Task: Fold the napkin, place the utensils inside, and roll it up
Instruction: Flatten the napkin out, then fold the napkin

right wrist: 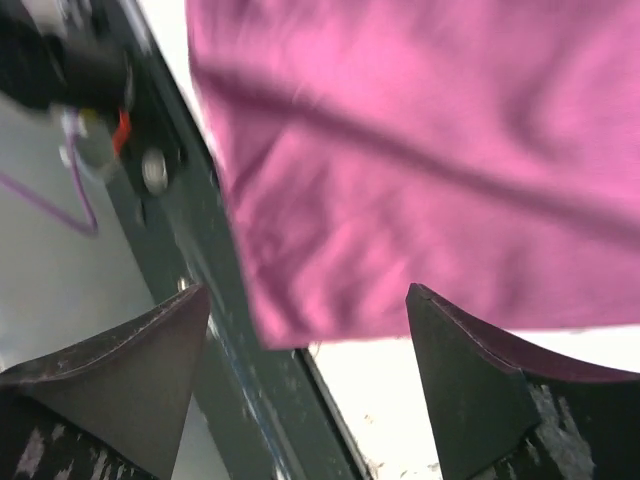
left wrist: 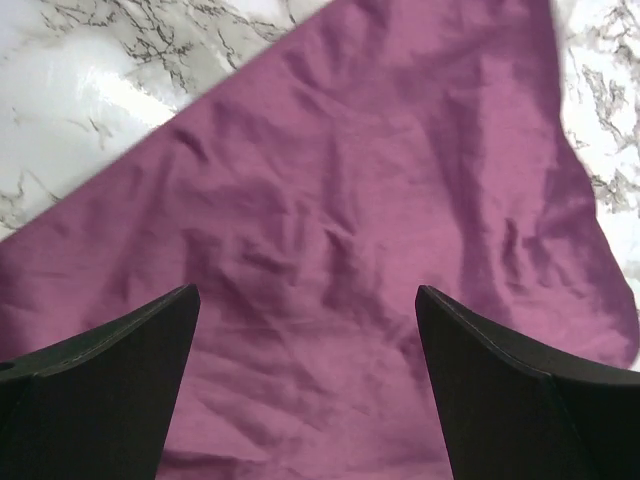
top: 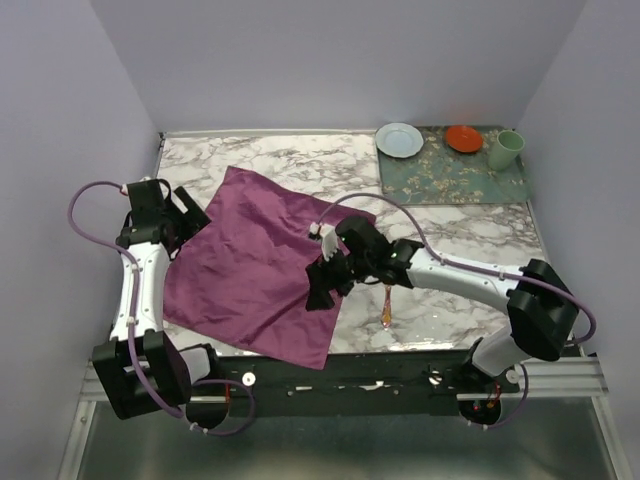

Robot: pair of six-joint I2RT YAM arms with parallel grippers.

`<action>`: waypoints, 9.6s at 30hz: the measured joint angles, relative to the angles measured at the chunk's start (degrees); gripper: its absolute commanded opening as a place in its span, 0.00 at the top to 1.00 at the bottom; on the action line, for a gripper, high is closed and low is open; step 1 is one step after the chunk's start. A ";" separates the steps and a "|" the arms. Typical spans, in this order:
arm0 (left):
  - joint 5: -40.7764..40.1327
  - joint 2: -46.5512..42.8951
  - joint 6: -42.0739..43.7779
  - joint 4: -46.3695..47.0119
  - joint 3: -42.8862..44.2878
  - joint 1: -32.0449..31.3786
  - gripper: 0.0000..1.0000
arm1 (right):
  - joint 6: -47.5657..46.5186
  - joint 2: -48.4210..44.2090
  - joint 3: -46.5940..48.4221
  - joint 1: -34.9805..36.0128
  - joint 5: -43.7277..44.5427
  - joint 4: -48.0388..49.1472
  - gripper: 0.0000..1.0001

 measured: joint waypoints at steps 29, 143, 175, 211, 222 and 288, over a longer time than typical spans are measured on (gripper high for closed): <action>6.82 35.71 -16.28 29.33 7.02 -12.09 0.57 | 19.58 30.38 26.53 -27.39 8.81 -2.58 0.74; -31.45 9.64 -9.86 11.87 -16.44 9.84 0.49 | 2.82 8.52 11.41 -4.17 6.45 -10.25 0.53; -33.05 8.48 -17.84 8.17 -19.89 9.79 0.90 | 16.02 17.33 4.52 -13.38 5.77 -3.65 0.62; -29.86 -4.15 -28.41 -0.15 -26.82 10.91 1.00 | 7.76 5.38 -0.92 -7.61 13.38 -8.63 0.76; -29.59 -4.90 -28.06 -0.13 -26.75 10.91 1.00 | 10.03 5.92 -8.57 -6.32 13.00 -1.49 0.79; -7.54 56.17 -5.38 17.46 50.47 -36.06 1.00 | 3.37 -3.43 6.47 -33.24 7.72 -12.11 0.53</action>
